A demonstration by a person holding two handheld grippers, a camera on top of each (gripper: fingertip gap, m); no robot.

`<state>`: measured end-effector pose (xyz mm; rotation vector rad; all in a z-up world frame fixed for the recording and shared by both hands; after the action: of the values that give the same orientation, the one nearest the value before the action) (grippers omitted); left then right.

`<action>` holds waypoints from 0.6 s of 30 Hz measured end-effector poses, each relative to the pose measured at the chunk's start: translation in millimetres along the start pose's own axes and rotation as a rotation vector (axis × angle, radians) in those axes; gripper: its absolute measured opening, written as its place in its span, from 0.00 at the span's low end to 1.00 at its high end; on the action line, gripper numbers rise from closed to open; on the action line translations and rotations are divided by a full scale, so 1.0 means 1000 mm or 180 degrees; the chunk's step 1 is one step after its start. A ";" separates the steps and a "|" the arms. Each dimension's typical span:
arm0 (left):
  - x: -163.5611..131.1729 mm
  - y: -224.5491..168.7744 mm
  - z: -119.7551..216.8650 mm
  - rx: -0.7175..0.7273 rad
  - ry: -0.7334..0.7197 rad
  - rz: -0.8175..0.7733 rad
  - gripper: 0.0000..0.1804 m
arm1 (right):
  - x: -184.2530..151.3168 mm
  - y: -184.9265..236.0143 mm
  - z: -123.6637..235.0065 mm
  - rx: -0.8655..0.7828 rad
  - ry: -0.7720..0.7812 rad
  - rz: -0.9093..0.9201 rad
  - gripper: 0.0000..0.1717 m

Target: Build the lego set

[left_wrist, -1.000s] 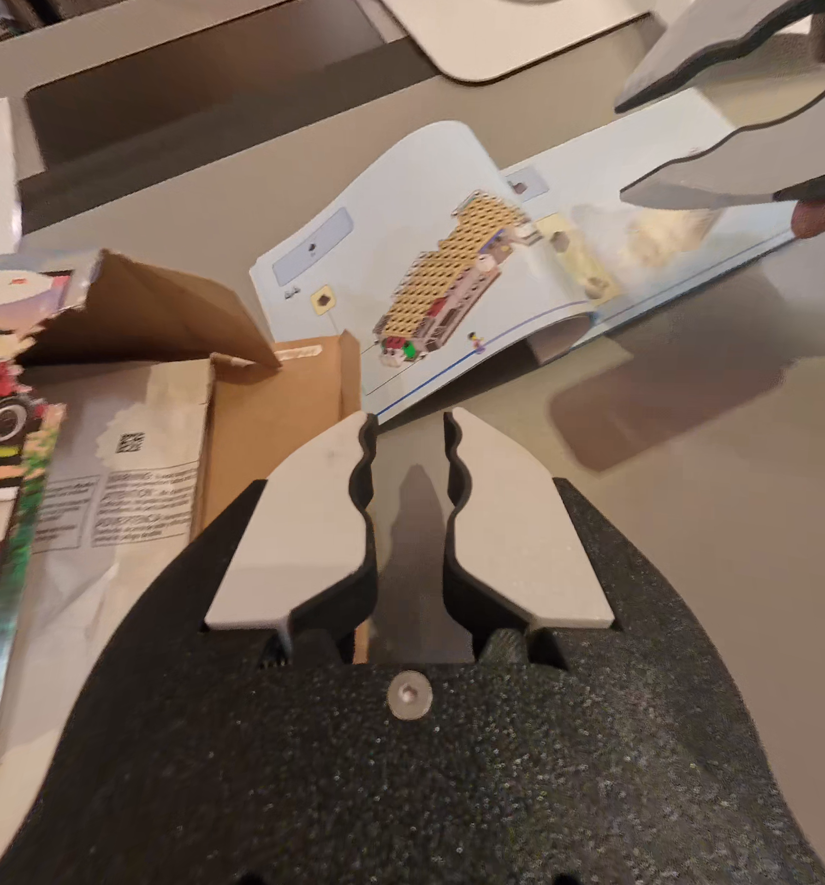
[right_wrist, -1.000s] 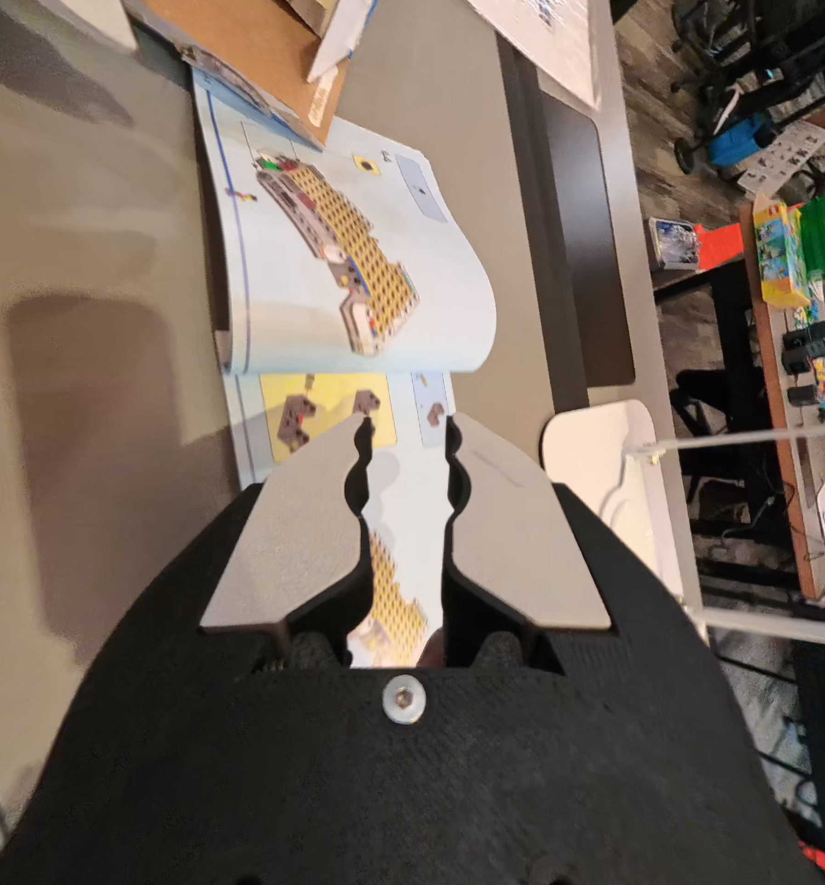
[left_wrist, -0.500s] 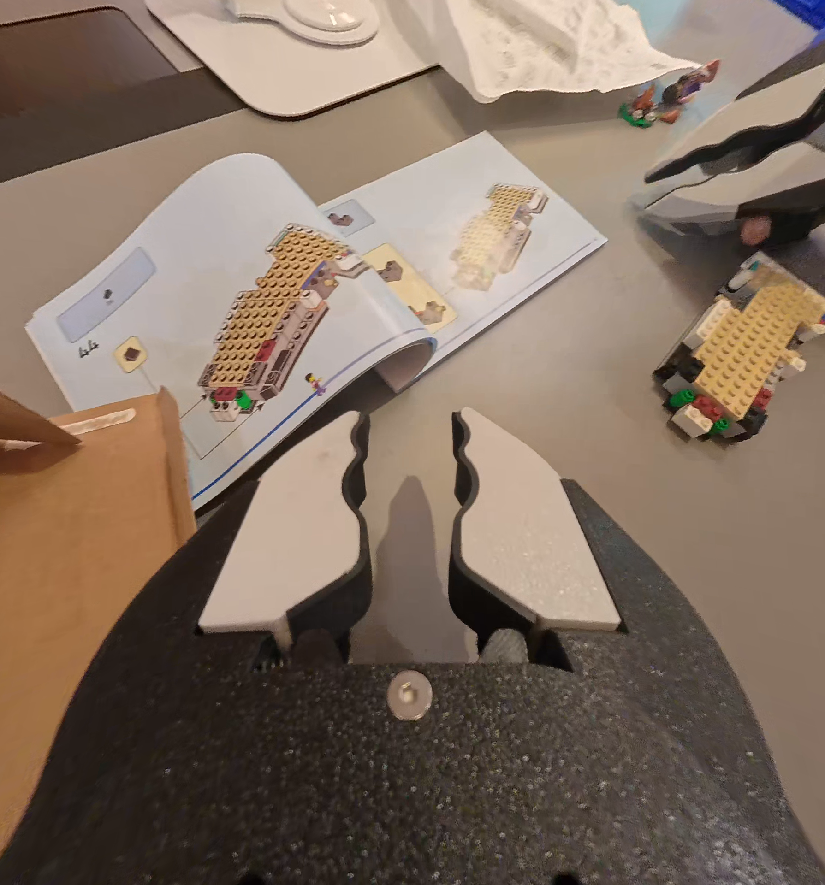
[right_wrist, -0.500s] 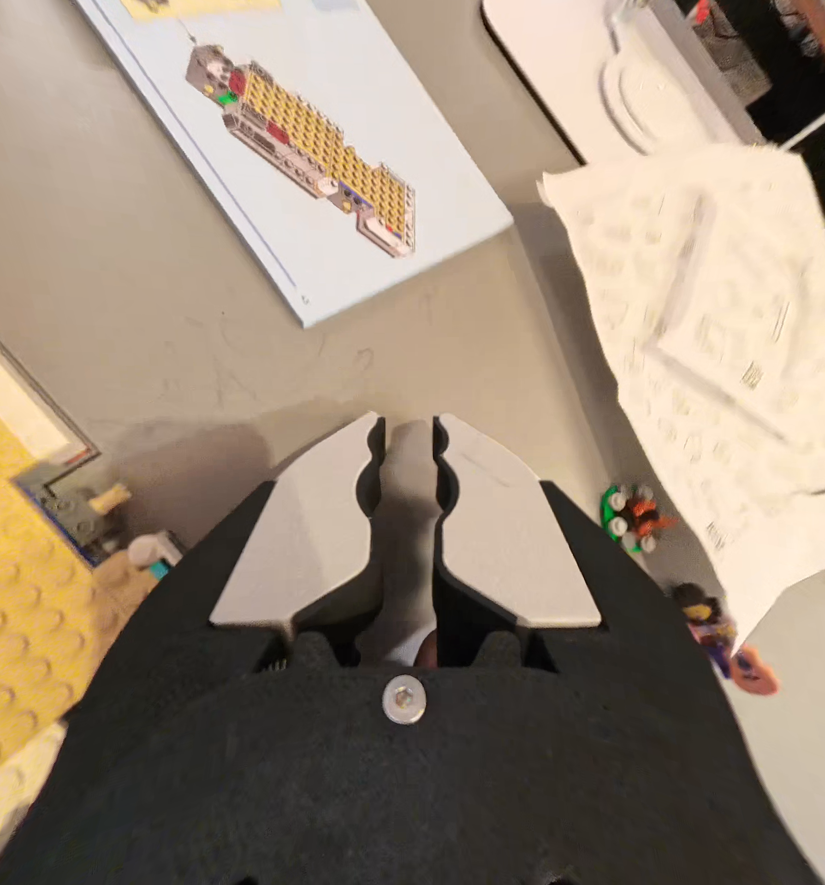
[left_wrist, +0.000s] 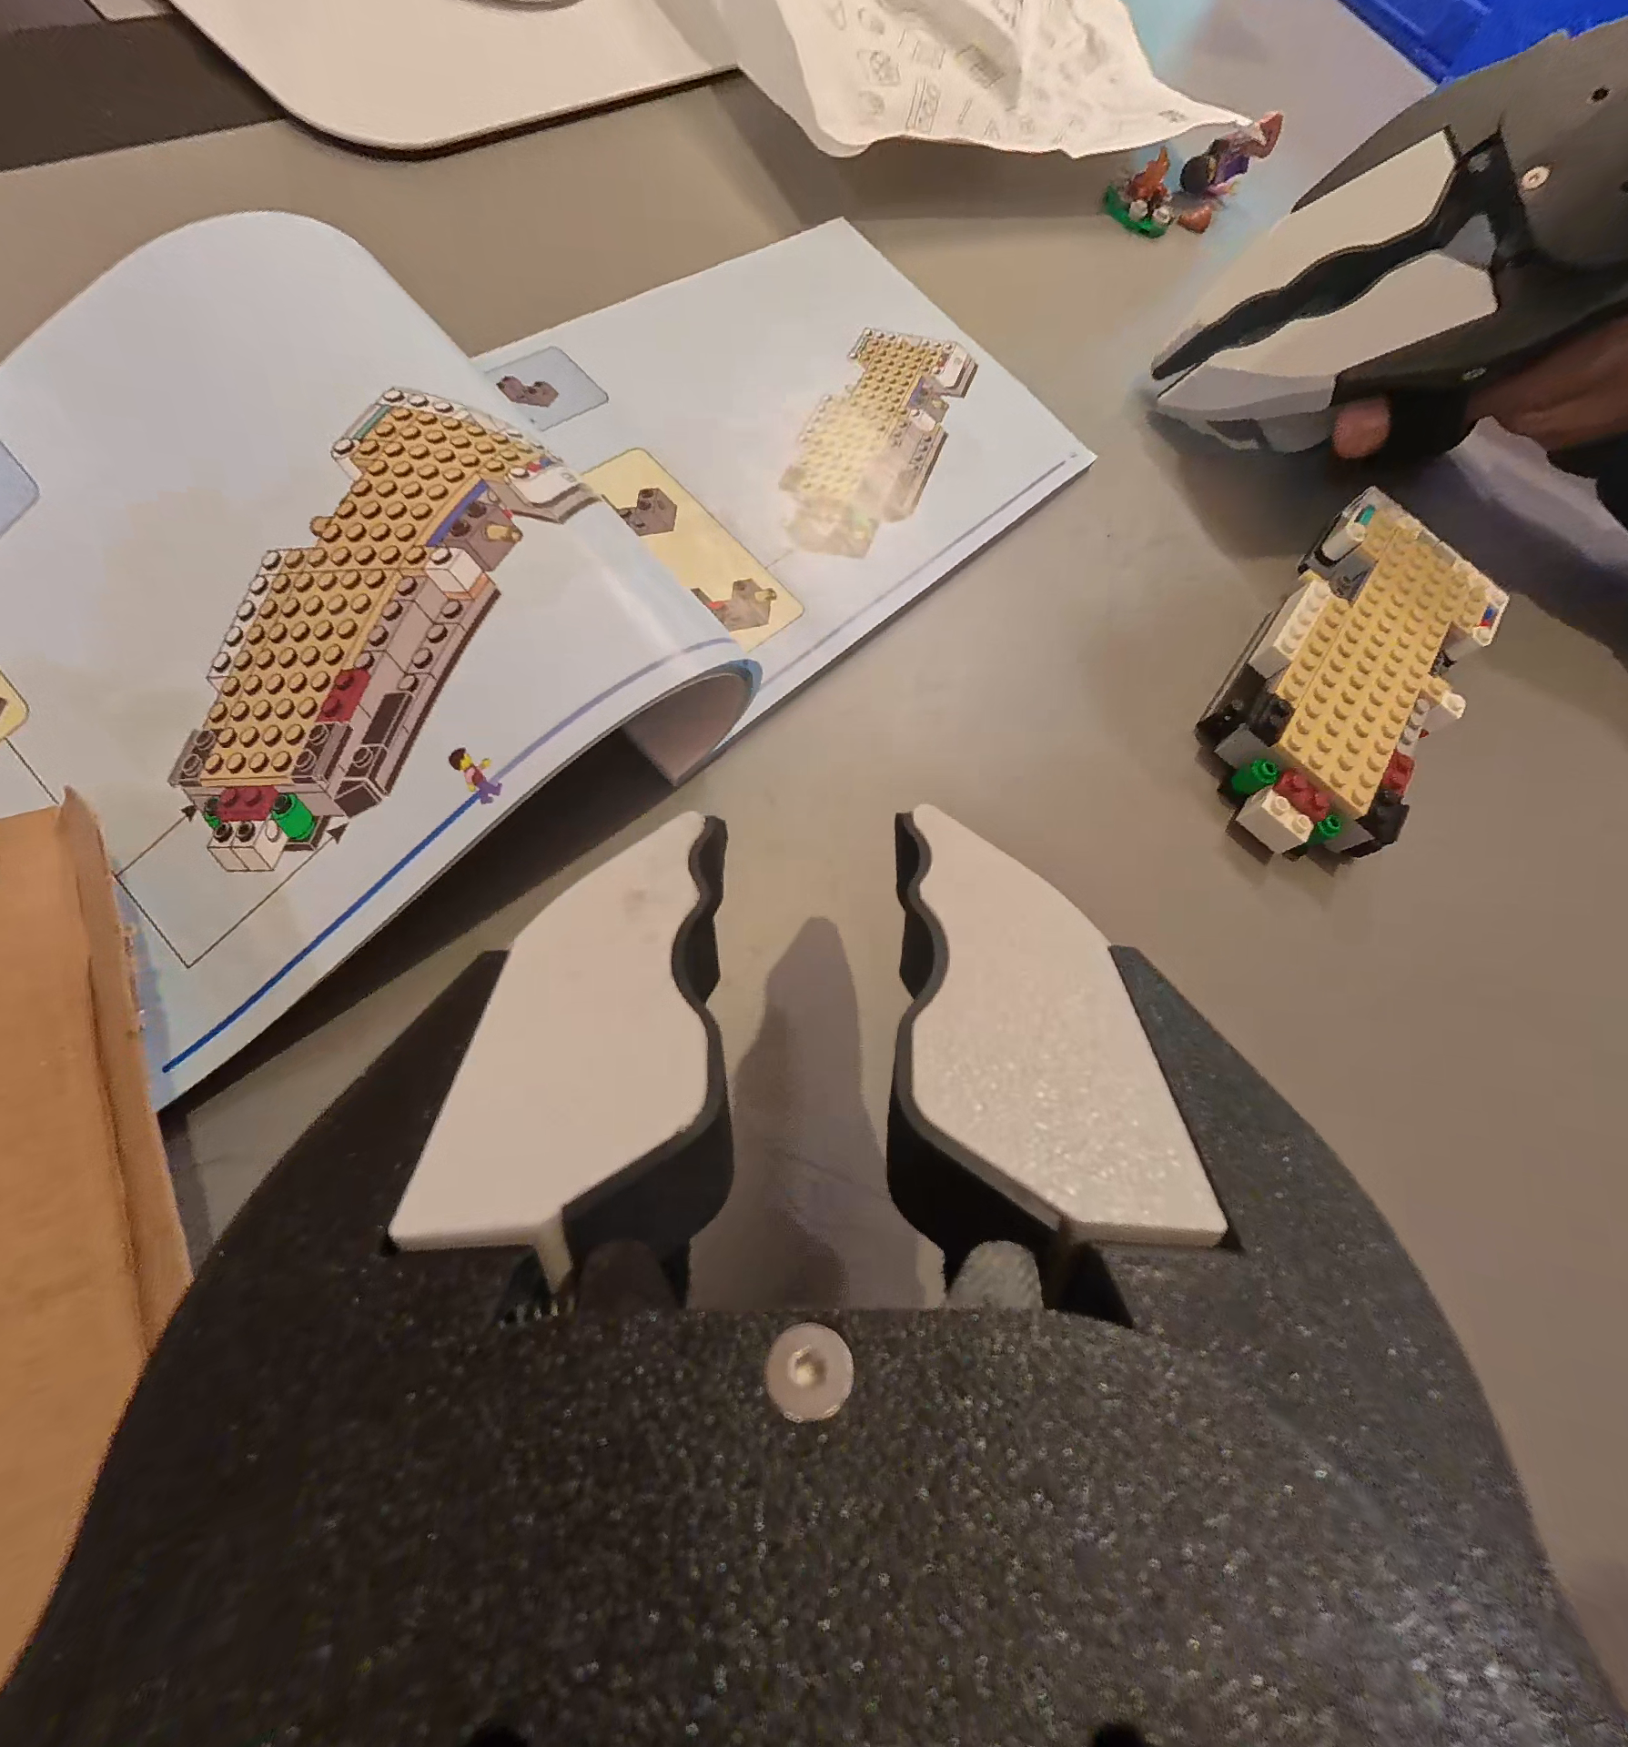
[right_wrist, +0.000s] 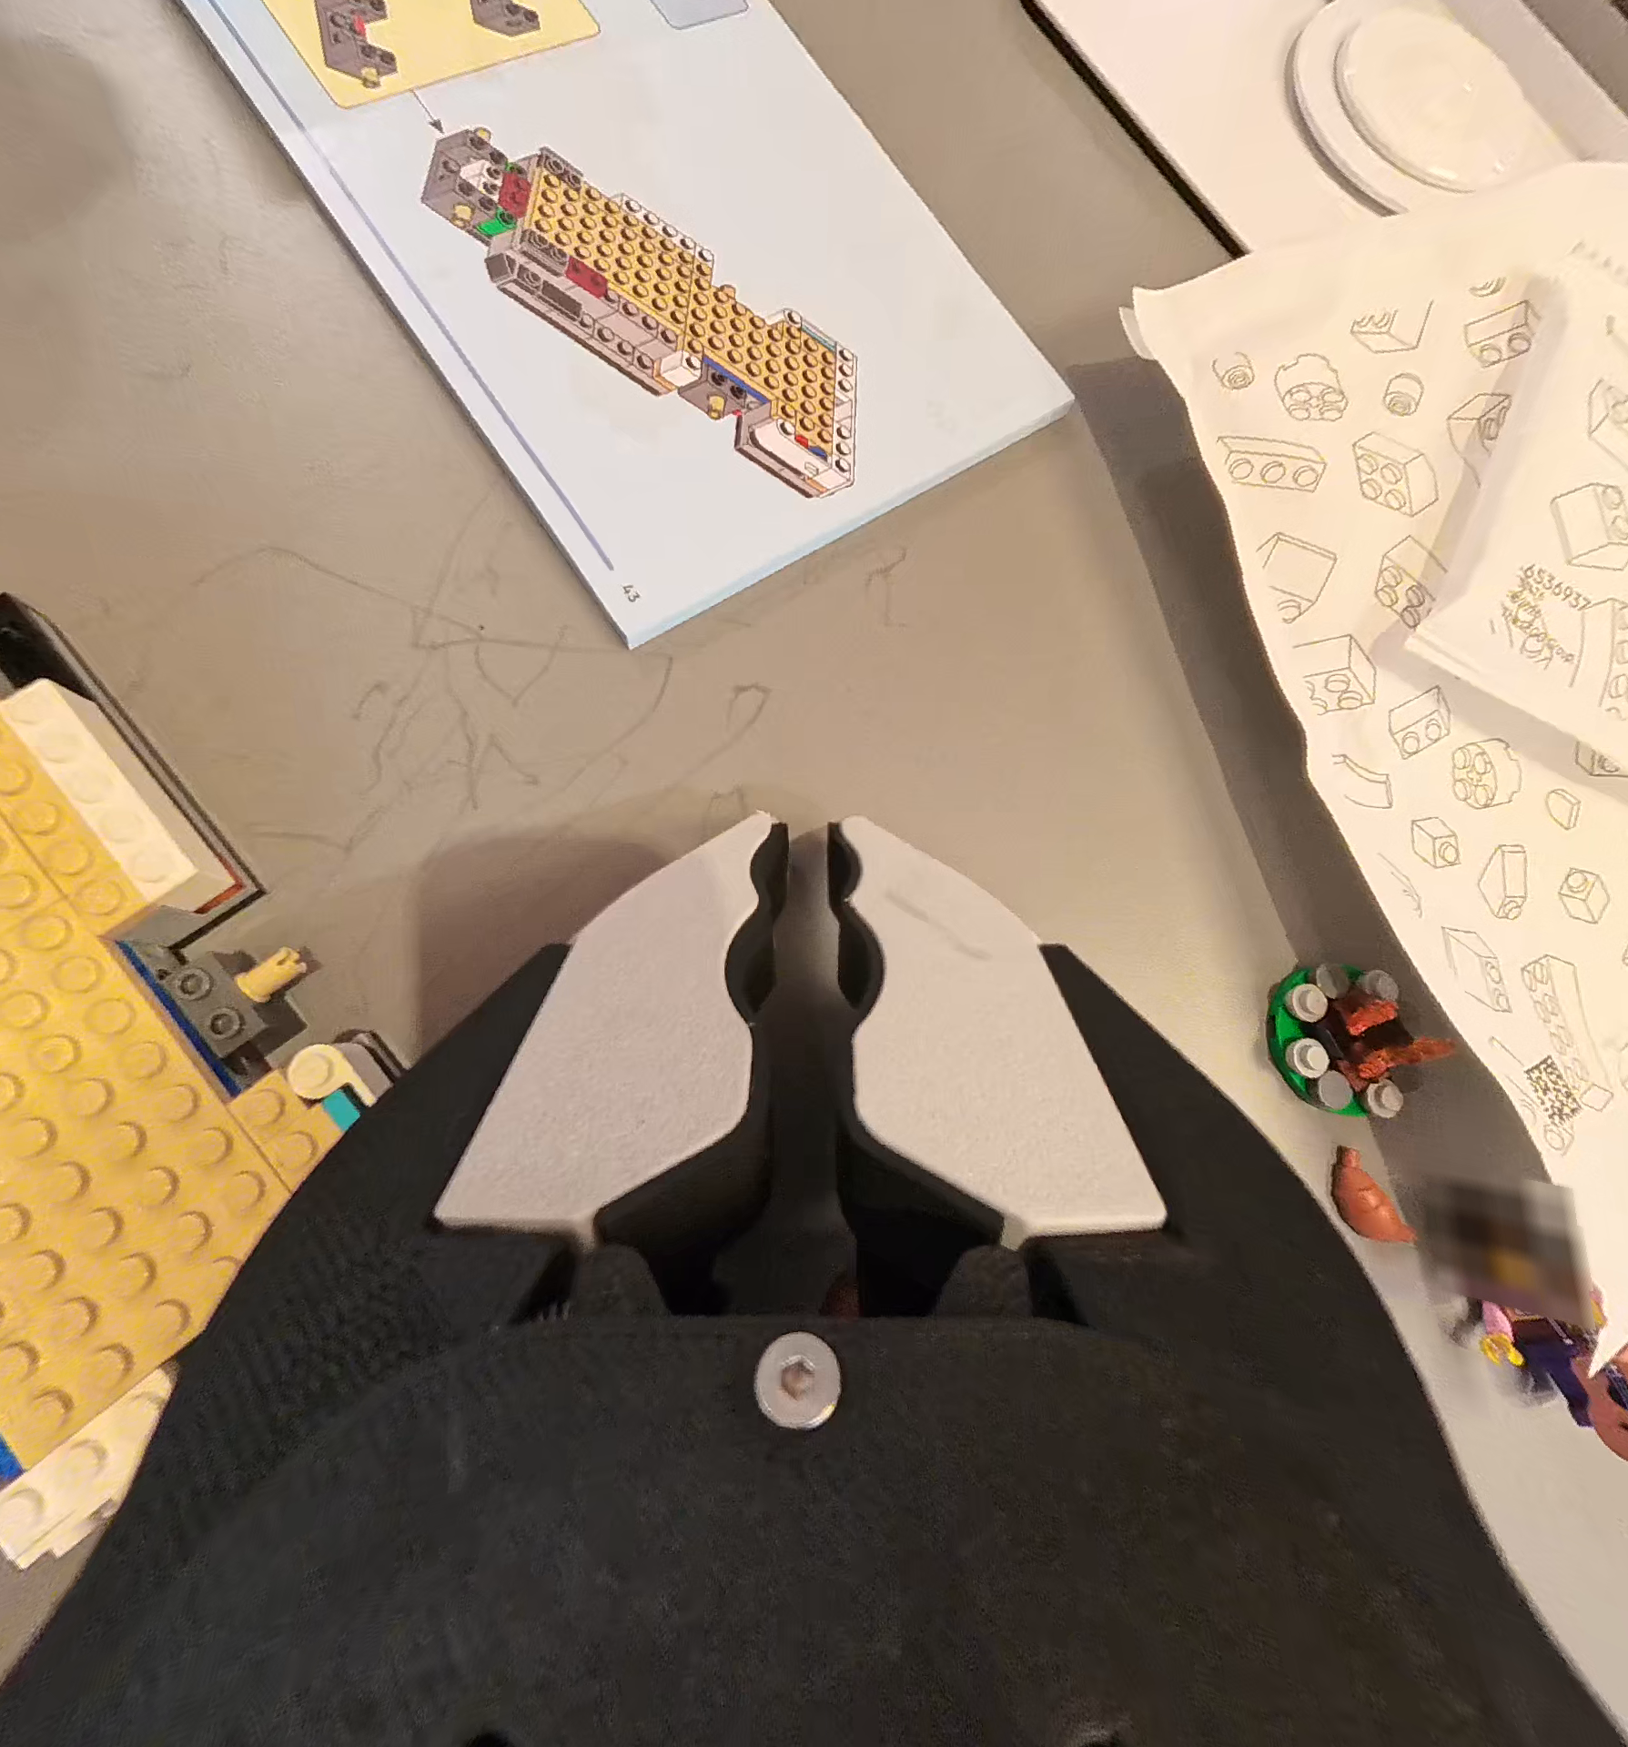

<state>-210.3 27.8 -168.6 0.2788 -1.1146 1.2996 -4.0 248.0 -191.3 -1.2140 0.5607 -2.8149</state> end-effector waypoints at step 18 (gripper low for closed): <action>-0.009 0.008 -0.005 0.0076 0.0159 0.0077 0.20 | 0.000 0.000 0.000 0.0016 0.0012 -0.0015 0.04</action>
<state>-213.1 28.6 -180.9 0.2498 -1.0638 1.3352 -4.2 247.9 -191.6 -1.2113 0.5514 -2.8213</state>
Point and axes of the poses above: each gripper's, where its closed fingertips meet, z back along the fingers, x out of its top, y = z × x across the jaws, the point moved 5 cm from there along z, back along the fingers, and after that the axes turned 15 degrees about -x, right-handed, at the moved point
